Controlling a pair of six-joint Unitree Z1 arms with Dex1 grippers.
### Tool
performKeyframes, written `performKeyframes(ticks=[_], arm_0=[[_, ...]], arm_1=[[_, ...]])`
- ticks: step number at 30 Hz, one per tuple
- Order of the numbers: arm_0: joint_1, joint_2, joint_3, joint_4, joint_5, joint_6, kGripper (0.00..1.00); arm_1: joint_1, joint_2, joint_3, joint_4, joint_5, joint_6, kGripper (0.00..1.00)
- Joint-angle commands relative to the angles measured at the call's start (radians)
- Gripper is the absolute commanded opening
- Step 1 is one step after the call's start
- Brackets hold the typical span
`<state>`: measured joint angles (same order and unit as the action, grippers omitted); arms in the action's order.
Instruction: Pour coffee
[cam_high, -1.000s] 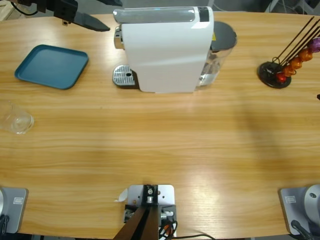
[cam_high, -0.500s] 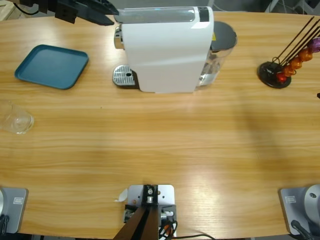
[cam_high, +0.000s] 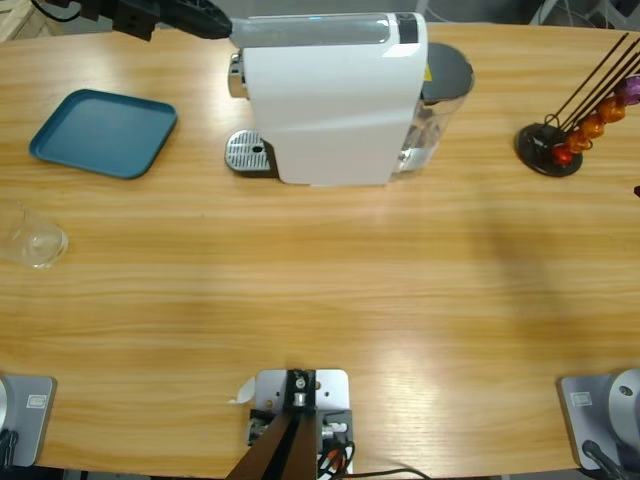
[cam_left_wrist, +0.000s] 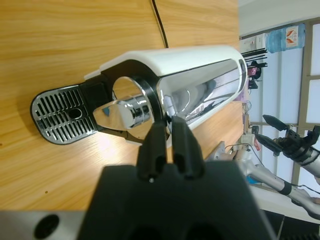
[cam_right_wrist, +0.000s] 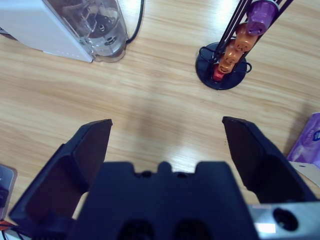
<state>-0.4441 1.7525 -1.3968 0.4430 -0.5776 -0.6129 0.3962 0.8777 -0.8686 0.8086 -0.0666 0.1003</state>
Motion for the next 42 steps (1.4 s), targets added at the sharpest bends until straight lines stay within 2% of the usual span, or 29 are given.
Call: performKeyframes(ticks=[1, 6, 10, 19, 28, 29, 30, 31, 32, 34, 38, 42], arm_0=[[0.001, 0.031, 0.003, -0.010, 0.017, 0.012, 0.000], [-0.003, 0.022, -0.002, -0.018, 0.012, 0.011, 0.000], [-0.017, 0.006, -0.009, -0.083, -0.027, 0.011, 0.000], [-0.031, -0.057, -0.077, -0.087, -0.035, 0.009, 0.000], [-0.054, -0.094, -0.092, -0.111, -0.073, 0.008, 0.000], [-0.062, -0.091, -0.090, -0.135, -0.096, 0.030, 0.267], [-0.075, -0.091, -0.087, -0.150, -0.102, 0.090, 0.738], [-0.088, -0.098, -0.080, -0.153, -0.101, 0.183, 0.922], [-0.099, -0.115, -0.065, -0.152, -0.097, 0.276, 0.984], [-0.110, -0.177, -0.006, -0.153, -0.077, 0.456, 0.998], [-0.142, -0.347, 0.171, -0.092, 0.092, 0.674, 1.000], [-0.153, -0.520, 0.300, 0.111, 0.224, 0.815, 1.000]], arm_1=[[0.009, -0.003, 0.033, -0.009, 0.001, -0.002, 0.987], [0.009, -0.002, 0.033, -0.009, 0.001, -0.003, 0.982], [0.009, -0.002, 0.033, -0.009, 0.001, -0.003, 0.982], [0.009, -0.003, 0.033, -0.009, -0.001, -0.003, 0.981], [0.009, -0.006, 0.033, -0.009, -0.001, -0.002, 0.973], [0.009, -0.006, 0.033, -0.009, -0.001, -0.002, 0.973], [0.009, -0.008, 0.033, -0.009, -0.001, -0.003, 0.973], [0.009, -0.010, 0.034, -0.009, -0.001, -0.002, 0.973], [0.009, -0.013, 0.034, -0.010, -0.001, -0.003, 0.976], [0.009, -0.039, 0.031, -0.016, -0.035, 0.001, 0.977], [0.008, -0.067, 0.062, -0.096, -0.198, 0.110, 0.984], [-0.044, 0.035, 0.195, -0.342, -0.232, 0.144, 0.968]])
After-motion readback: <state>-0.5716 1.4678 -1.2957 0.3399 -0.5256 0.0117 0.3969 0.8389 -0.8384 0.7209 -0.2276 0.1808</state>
